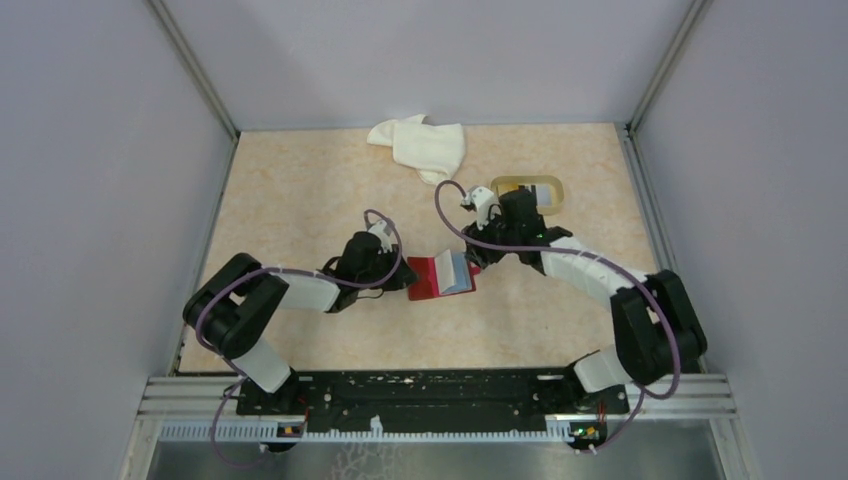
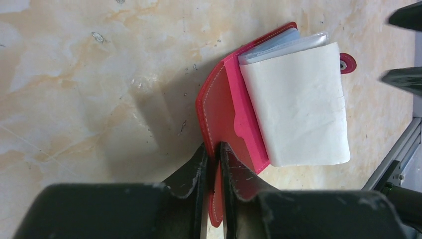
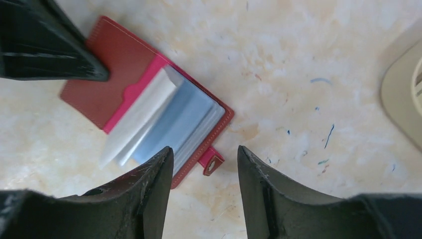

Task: Put the credit cards into the card holder
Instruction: Open the card holder at the center of the board.

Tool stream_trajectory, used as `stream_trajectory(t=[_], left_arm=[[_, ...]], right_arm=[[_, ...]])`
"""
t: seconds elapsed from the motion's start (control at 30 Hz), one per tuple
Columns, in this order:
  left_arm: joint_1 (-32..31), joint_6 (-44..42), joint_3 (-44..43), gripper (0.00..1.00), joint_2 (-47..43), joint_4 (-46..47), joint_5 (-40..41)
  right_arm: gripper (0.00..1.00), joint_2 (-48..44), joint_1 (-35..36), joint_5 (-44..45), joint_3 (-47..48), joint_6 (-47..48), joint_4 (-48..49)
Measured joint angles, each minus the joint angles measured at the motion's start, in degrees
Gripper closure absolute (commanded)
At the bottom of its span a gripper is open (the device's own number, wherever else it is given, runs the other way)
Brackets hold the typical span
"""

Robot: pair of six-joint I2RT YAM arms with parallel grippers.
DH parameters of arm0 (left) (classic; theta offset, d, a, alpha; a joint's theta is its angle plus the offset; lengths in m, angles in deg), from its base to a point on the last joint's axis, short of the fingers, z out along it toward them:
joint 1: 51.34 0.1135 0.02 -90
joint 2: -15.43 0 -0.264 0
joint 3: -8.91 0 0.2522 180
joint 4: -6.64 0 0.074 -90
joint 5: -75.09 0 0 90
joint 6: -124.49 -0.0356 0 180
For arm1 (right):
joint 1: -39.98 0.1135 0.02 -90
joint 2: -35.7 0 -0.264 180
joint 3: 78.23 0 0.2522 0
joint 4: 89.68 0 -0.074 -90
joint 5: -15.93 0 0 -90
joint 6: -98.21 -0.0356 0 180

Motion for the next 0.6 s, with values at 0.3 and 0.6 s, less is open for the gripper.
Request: stream_trajectory(t=[0.3, 0.6], left_arm=[[0.24, -1.18, 1.07, 0.84, 0.00, 1.75, -3.54], [0.33, 0.68, 4.11, 0.84, 1.01, 7.67, -9.11]], right_arm=[[0.90, -0.13, -0.92, -11.67, -0.28, 3.39, -0.44], [0.91, 7.28, 2.08, -11.41, 0.17, 0.81, -2.43]])
